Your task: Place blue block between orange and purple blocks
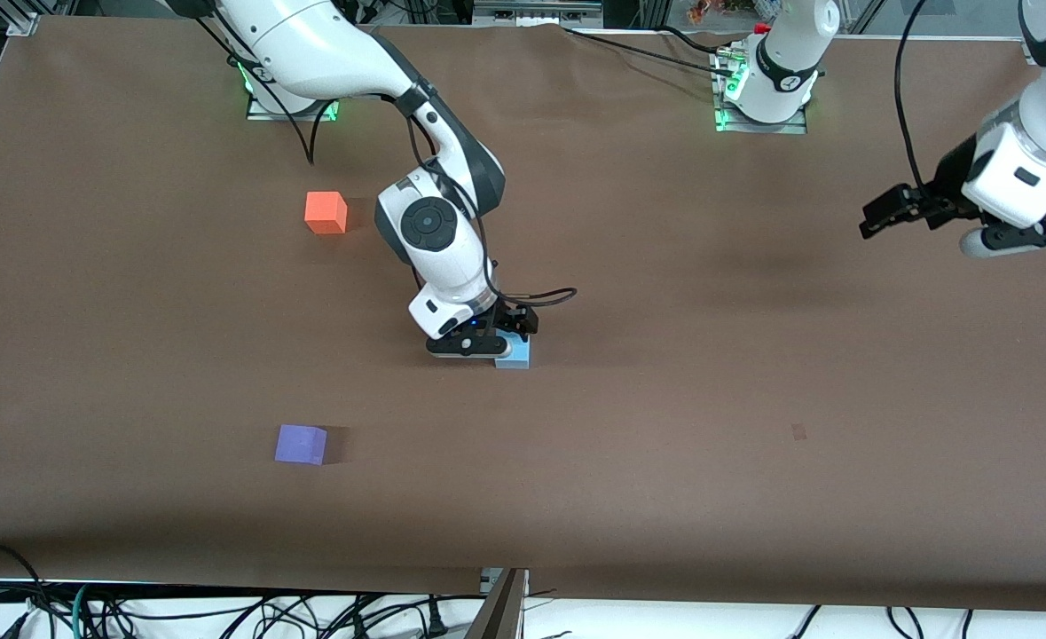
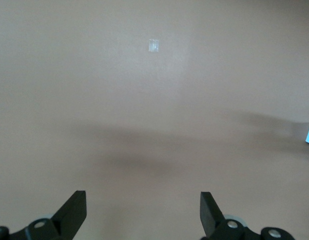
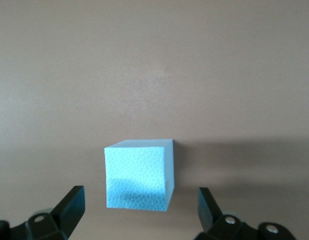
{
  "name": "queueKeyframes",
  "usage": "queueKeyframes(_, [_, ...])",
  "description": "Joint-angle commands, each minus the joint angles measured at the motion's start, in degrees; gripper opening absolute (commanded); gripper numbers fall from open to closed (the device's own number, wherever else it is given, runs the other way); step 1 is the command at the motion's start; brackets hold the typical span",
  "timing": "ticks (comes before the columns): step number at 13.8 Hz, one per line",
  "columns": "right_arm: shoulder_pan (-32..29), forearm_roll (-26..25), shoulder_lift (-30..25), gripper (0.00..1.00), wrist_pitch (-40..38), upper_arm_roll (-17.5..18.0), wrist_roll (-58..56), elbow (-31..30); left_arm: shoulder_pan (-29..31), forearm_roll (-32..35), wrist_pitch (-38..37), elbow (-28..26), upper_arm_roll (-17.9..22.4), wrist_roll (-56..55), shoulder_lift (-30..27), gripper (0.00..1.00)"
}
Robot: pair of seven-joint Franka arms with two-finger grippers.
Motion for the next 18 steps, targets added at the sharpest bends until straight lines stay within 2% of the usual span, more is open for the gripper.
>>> queueKeyframes(1, [1.85,-0.49,1.70,1.00,1.32,-0.90,1.11,1.03,0.60,2.11,-0.59,1.90,-0.75,1.17,0.84,1.00])
queueKeyframes(2, [1.94,-0.92,2.05,1.00,1.32,-0.90,1.11,1.03,0.60,2.29,-0.69,2.25,-1.09,1.18,0.84,1.00])
queueKeyframes(5, [2.64,-2.42,2.49,1.00,1.49,-0.90,1.11,1.03,1.73,1.68,-2.61,9.44,0.13,0.82,0.84,1.00])
queueKeyframes(6, [2.64,-2.42,2.67,1.00,2.10,-0.90,1.11,1.03,1.83,1.50,-2.97,10.15,-0.13,0.39,1.10,1.00])
queueKeyframes(10, [3.26,-2.51,3.72,1.00,2.55,-0.90,1.11,1.03,0.69,2.72,-1.74,11.30,-2.59,-0.32,2.50,1.00])
queueKeyframes(16, [3.61,-3.56,4.78,1.00,2.72,-0.99,1.11,1.03,-0.09,3.26,-1.83,11.31,-2.77,-0.49,2.07,1.00])
queueKeyframes(17, [3.61,-4.17,5.04,0.96,3.07,-0.99,1.11,1.03,-2.54,3.78,-2.00,11.22,-1.81,-0.58,2.15,1.00])
queueKeyframes(18, [3.61,-4.44,5.13,0.65,3.60,-1.08,1.11,1.03,-5.09,4.66,-2.01,11.22,1.50,-0.58,2.15,1.00])
